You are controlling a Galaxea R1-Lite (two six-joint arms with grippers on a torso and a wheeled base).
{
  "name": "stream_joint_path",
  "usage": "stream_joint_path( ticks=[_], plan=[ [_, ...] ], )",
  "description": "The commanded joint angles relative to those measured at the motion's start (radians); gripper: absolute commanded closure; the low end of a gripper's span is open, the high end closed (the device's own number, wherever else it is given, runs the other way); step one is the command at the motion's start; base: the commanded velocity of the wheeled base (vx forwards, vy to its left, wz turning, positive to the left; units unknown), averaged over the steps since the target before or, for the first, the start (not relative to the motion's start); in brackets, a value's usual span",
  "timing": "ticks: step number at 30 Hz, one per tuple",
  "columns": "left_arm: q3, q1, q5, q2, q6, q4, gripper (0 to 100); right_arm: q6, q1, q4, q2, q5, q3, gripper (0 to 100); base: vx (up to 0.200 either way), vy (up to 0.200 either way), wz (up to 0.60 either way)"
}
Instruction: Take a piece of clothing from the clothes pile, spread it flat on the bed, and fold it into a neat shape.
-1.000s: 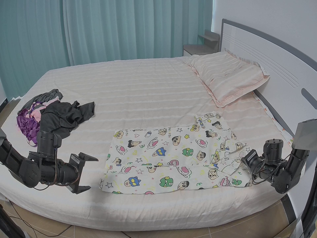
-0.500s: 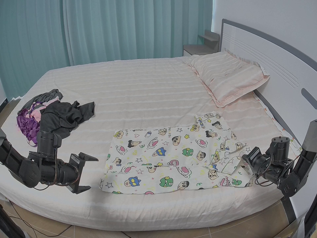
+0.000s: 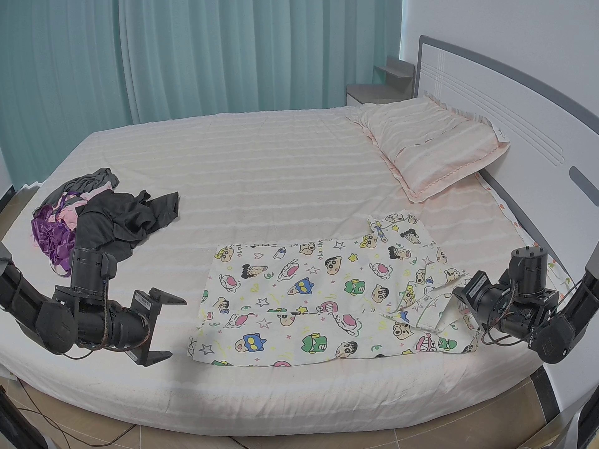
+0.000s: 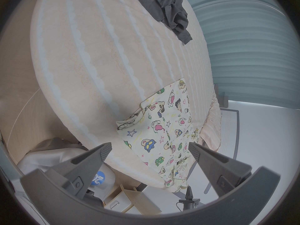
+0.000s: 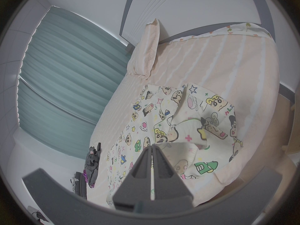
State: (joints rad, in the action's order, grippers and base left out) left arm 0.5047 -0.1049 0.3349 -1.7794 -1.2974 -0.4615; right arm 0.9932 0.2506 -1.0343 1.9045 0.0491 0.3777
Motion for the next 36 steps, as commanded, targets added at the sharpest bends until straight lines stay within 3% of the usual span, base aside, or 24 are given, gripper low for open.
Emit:
stream_joint_path(
  ticks=[1,9,17,20,21,25,27,33,36],
  plan=[
    [-0.003,-0.001,0.015,-0.003,0.0,0.0,0,-0.013,0.019,0.069,-0.073,0.011,0.017,100,0.0,0.0,0.0],
    [-0.009,-0.01,0.018,0.005,-0.003,0.001,0,-0.038,0.047,0.261,-0.191,0.029,0.064,100,0.0,0.0,0.0],
    [-0.012,-0.012,0.018,0.005,-0.002,0.001,0,-0.033,0.055,0.281,-0.188,0.024,0.027,100,0.0,0.0,0.0],
    [-0.012,-0.013,0.018,0.005,-0.002,0.001,0,-0.004,0.002,0.272,-0.124,-0.002,0.027,100,0.0,0.0,0.0],
    [-0.012,-0.015,0.018,0.005,-0.002,0.001,0,0.016,-0.022,0.269,-0.079,-0.018,0.035,0,0.0,0.0,0.0],
    [-0.012,-0.016,0.018,0.005,-0.002,0.001,0,0.027,-0.042,0.249,-0.035,-0.043,0.037,0,0.0,0.0,0.0],
    [-0.014,-0.019,0.019,0.005,-0.002,0.001,0,0.03,-0.063,0.18,0.047,-0.075,0.038,0,0.0,0.0,0.0],
    [-0.025,-0.038,0.019,0.003,0.0,0.0,0,0.027,-0.091,-0.118,0.249,-0.064,0.03,0,0.0,0.0,0.0],
    [-0.032,-0.042,0.019,0.005,0.0,0.0,0,0.024,-0.097,-0.152,0.278,-0.064,0.033,0,0.0,0.0,0.0]
  ],
)
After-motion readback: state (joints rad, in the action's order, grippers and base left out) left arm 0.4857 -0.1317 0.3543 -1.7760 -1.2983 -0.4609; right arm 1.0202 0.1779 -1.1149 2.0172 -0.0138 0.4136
